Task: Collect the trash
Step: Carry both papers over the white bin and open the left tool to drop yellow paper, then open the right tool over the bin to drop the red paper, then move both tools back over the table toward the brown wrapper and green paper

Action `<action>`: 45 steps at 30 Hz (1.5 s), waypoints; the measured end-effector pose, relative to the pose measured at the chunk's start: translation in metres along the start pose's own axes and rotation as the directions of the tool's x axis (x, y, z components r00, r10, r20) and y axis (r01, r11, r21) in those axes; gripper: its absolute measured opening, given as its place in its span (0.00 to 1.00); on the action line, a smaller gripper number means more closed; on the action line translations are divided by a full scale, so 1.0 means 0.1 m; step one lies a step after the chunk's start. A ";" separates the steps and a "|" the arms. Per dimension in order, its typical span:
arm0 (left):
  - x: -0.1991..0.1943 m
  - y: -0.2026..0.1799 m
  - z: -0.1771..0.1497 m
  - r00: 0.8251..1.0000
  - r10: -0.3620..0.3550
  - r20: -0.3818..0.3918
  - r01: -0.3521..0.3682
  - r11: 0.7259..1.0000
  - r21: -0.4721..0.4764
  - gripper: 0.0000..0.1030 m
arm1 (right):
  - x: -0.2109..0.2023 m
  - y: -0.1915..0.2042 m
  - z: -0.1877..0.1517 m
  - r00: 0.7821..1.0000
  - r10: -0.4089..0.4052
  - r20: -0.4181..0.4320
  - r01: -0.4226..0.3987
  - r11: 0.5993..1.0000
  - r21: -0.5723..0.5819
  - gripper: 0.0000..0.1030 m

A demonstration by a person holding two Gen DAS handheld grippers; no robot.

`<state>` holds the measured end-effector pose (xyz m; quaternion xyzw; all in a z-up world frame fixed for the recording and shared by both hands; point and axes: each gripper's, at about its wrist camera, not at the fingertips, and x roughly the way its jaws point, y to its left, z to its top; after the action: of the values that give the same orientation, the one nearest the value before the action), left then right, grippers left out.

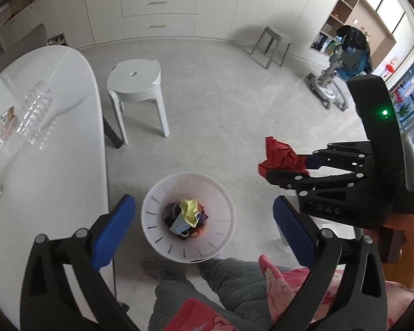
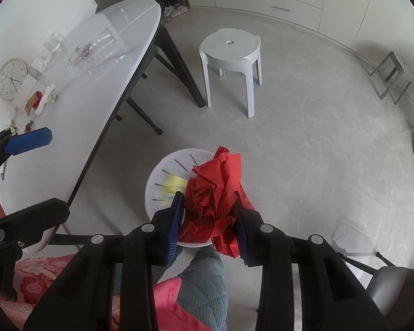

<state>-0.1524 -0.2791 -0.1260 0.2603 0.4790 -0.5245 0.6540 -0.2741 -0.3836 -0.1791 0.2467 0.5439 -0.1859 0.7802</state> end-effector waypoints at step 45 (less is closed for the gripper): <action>-0.64 1.59 -0.56 0.972 0.236 0.015 -0.206 0.876 -0.436 0.93 | 0.36 1.23 0.84 1.000 -0.020 0.000 0.019 0.981 -0.193 0.97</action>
<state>-0.0230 -0.1543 -0.1164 0.1442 0.5280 -0.3356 0.7667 -0.1298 -0.3336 -0.1665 0.1648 0.5623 -0.1399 0.7982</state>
